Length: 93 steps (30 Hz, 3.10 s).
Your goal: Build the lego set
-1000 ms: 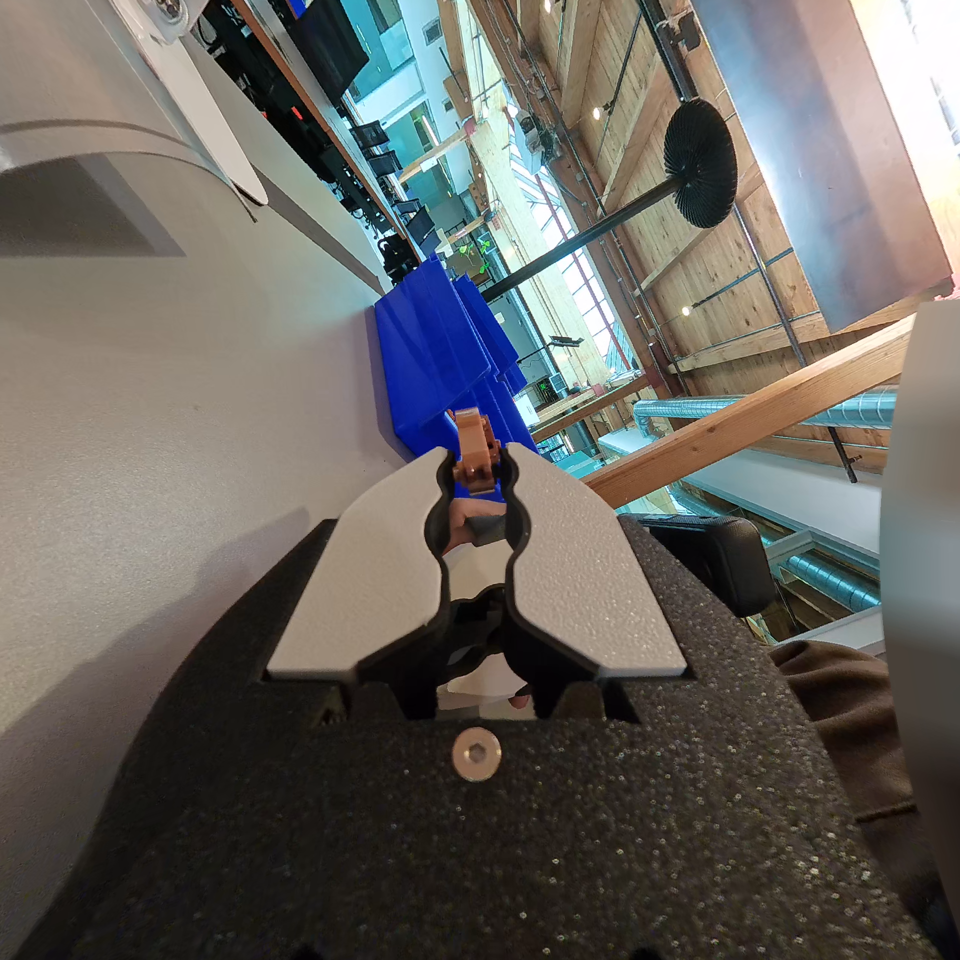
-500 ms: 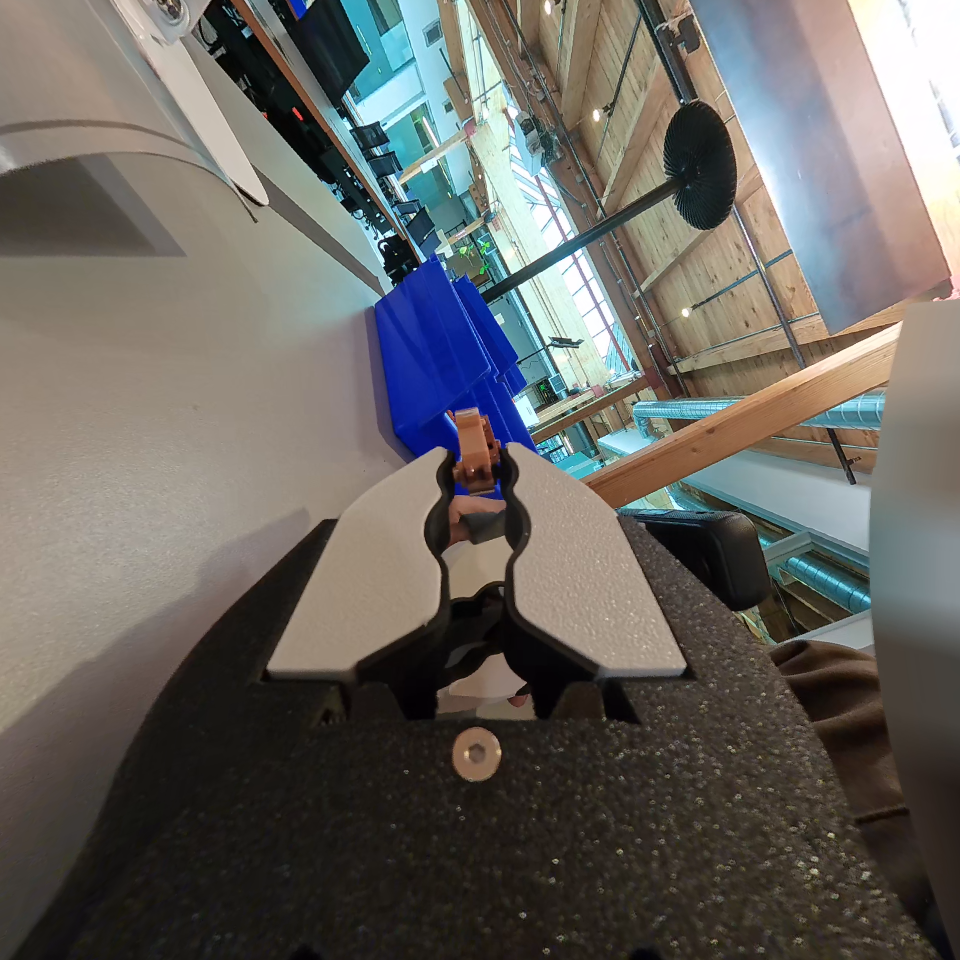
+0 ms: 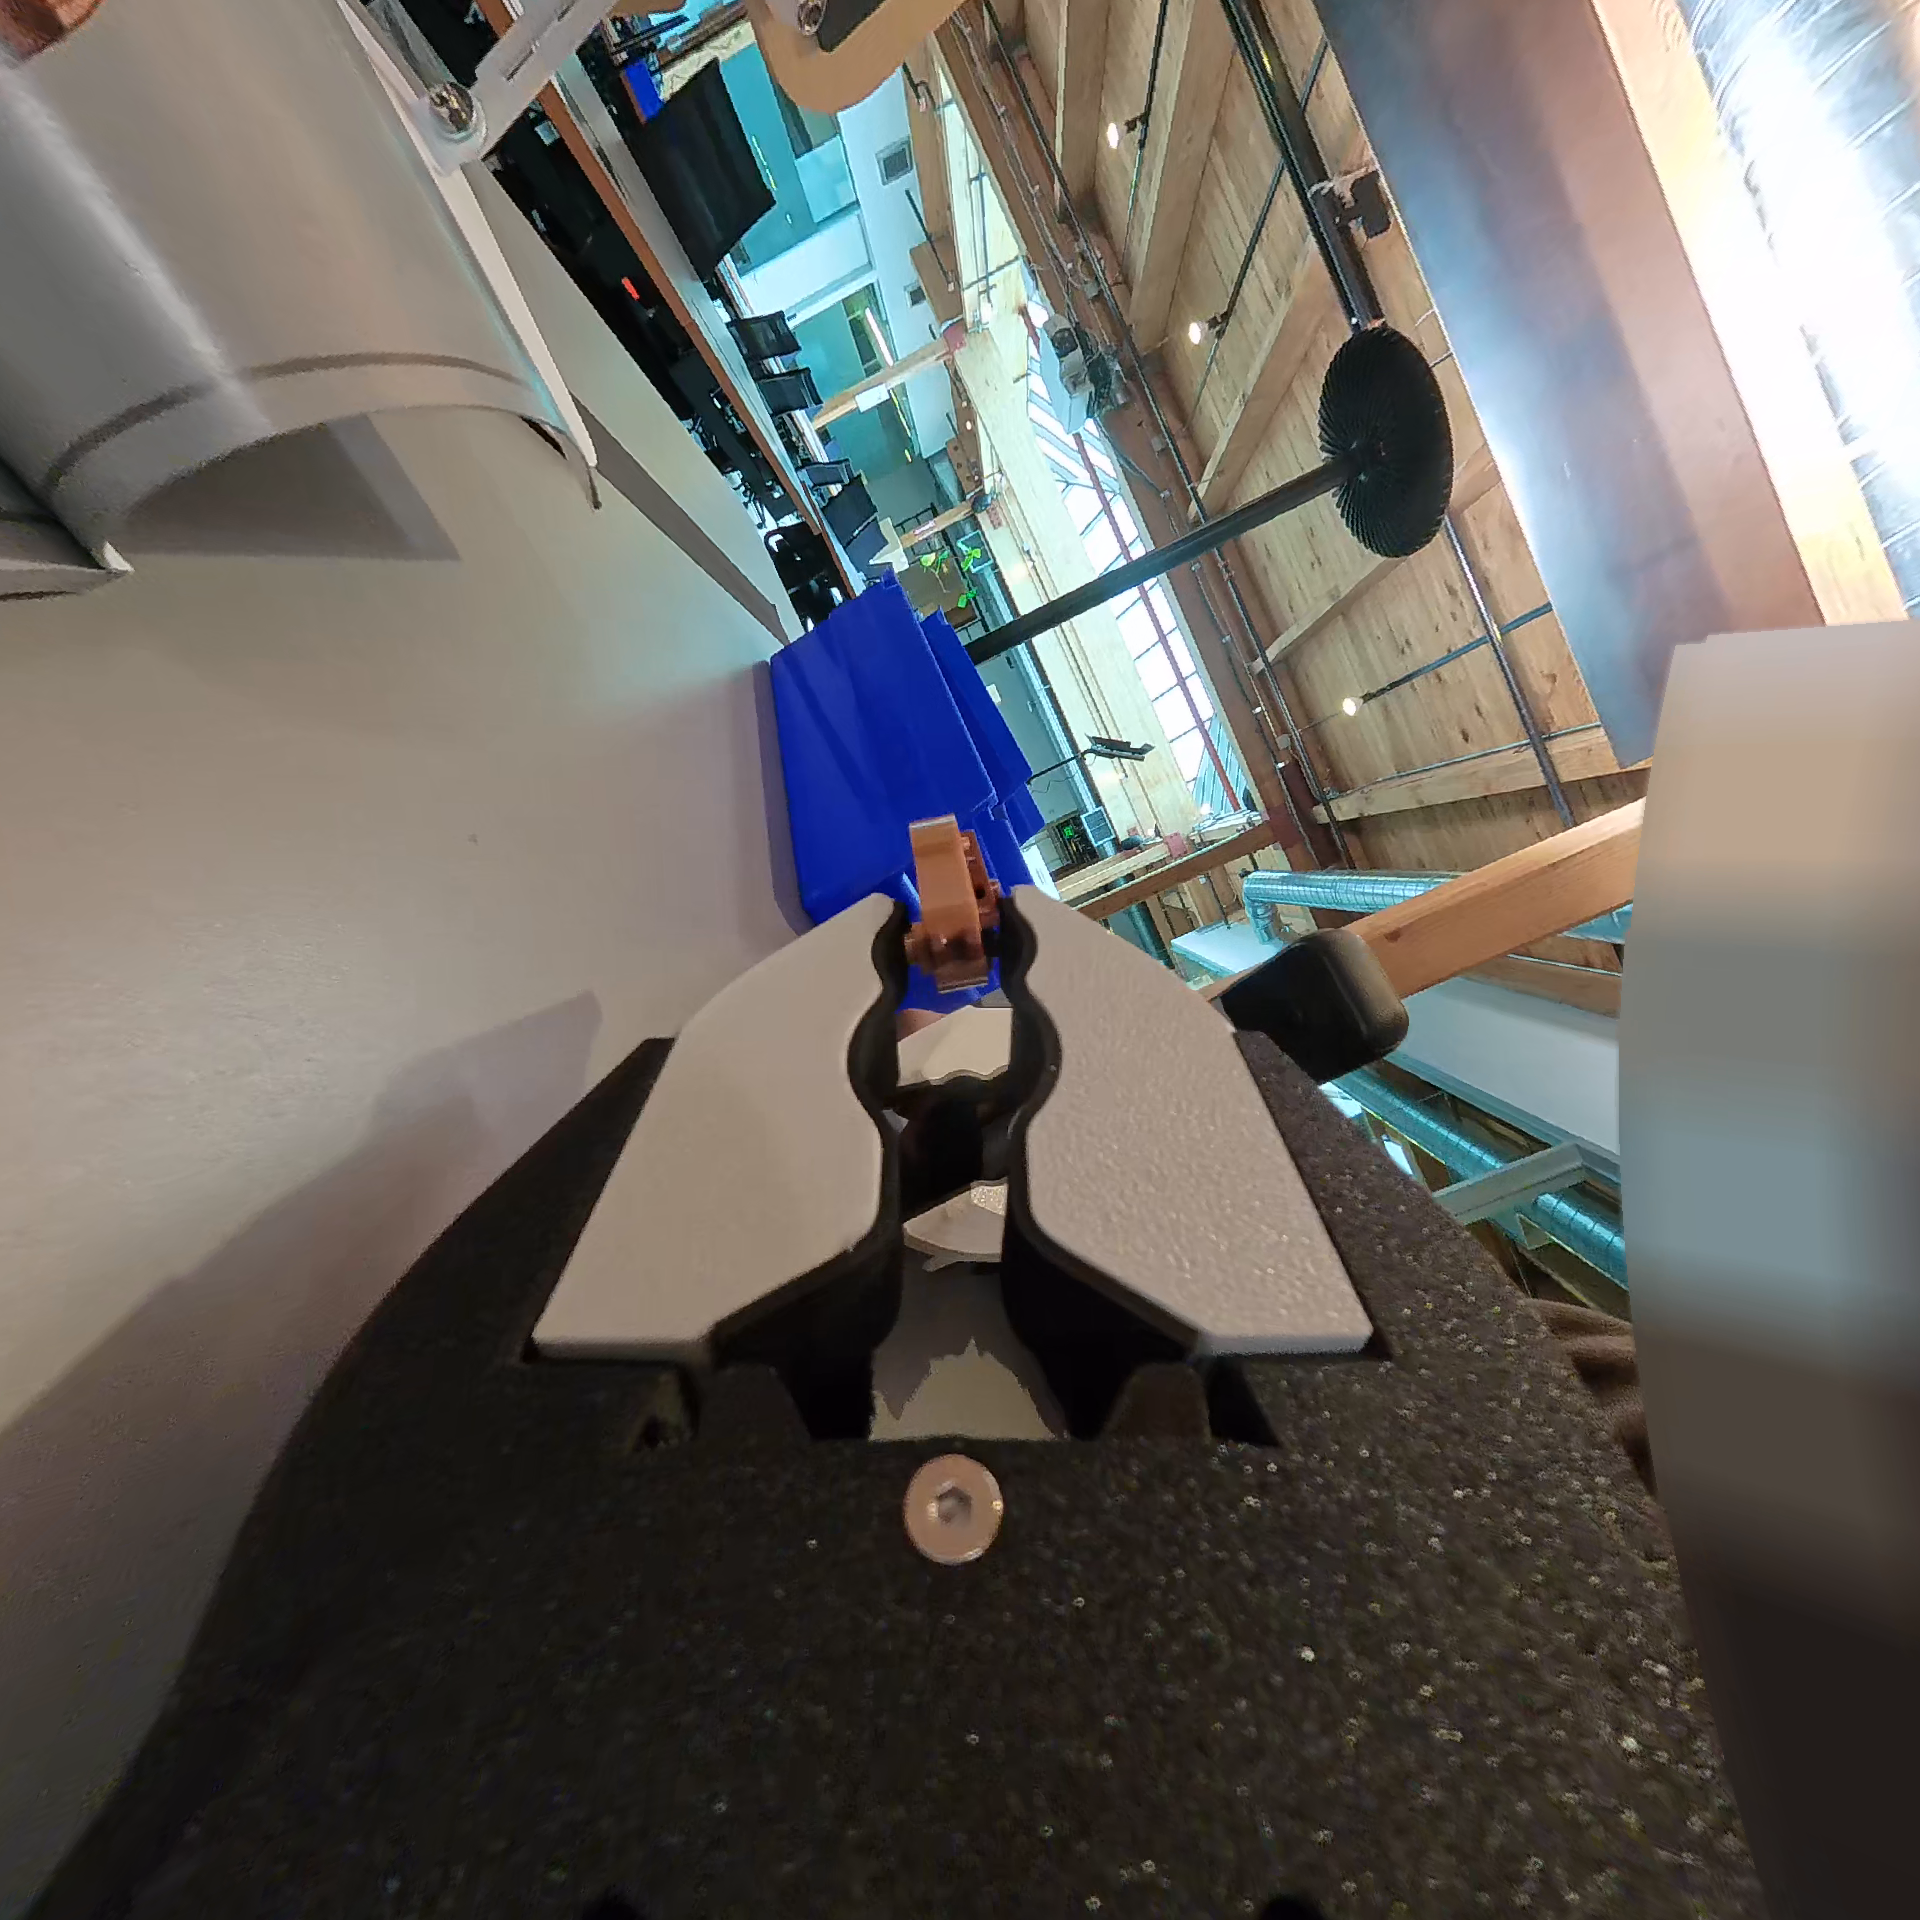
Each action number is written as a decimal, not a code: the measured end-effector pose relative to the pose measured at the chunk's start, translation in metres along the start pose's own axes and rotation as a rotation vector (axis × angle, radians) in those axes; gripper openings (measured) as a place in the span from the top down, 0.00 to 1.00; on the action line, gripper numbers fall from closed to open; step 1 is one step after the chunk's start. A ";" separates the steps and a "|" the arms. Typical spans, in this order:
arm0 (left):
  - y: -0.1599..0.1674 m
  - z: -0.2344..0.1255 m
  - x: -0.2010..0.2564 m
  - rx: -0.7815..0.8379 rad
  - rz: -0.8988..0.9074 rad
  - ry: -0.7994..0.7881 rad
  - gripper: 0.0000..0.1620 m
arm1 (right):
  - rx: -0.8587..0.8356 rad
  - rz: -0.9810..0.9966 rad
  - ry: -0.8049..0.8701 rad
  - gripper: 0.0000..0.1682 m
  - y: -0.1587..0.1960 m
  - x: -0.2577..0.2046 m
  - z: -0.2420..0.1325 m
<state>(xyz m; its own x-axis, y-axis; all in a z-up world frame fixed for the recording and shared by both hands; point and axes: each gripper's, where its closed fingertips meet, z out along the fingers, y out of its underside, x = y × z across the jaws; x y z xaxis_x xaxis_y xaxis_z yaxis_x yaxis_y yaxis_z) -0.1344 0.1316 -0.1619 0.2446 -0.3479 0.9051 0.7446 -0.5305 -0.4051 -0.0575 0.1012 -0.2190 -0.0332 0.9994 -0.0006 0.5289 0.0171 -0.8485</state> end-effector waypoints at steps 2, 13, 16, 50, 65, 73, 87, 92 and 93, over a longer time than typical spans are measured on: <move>-0.001 0.000 -0.001 0.003 -0.009 0.003 0.90 | 0.001 0.013 -0.004 0.81 0.000 0.000 -0.001; -0.003 -0.001 -0.002 0.011 -0.037 0.010 0.90 | -0.020 0.040 -0.034 0.80 0.004 -0.002 -0.002; -0.003 -0.001 -0.002 0.011 -0.036 0.009 0.90 | -0.022 0.045 -0.038 0.80 0.005 -0.002 -0.002; -0.001 -0.001 -0.002 0.004 -0.023 0.004 0.90 | -0.048 0.019 -0.043 0.80 0.007 -0.005 0.001; 0.000 0.000 -0.001 -0.003 -0.004 -0.005 0.90 | -0.107 -0.138 -0.060 0.79 0.010 -0.018 0.010; 0.005 0.002 0.001 -0.020 0.044 -0.022 0.90 | -0.212 -0.289 -0.151 0.79 0.007 -0.030 0.024; 0.004 0.001 0.001 -0.023 0.061 -0.029 0.90 | -0.299 -0.269 -0.132 0.93 0.011 -0.039 0.036; 0.004 0.001 0.001 -0.023 0.058 -0.028 0.90 | -0.318 -0.231 -0.077 0.95 0.013 -0.035 0.032; 0.004 0.001 0.001 -0.022 0.057 -0.028 0.90 | -0.321 -0.218 -0.061 0.95 0.014 -0.033 0.031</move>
<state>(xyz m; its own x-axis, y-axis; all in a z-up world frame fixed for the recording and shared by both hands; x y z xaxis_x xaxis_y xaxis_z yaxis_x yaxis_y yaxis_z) -0.1304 0.1301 -0.1627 0.3037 -0.3569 0.8834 0.7151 -0.5273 -0.4589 -0.0749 0.0679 -0.2470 -0.2194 0.9681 0.1214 0.7422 0.2463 -0.6233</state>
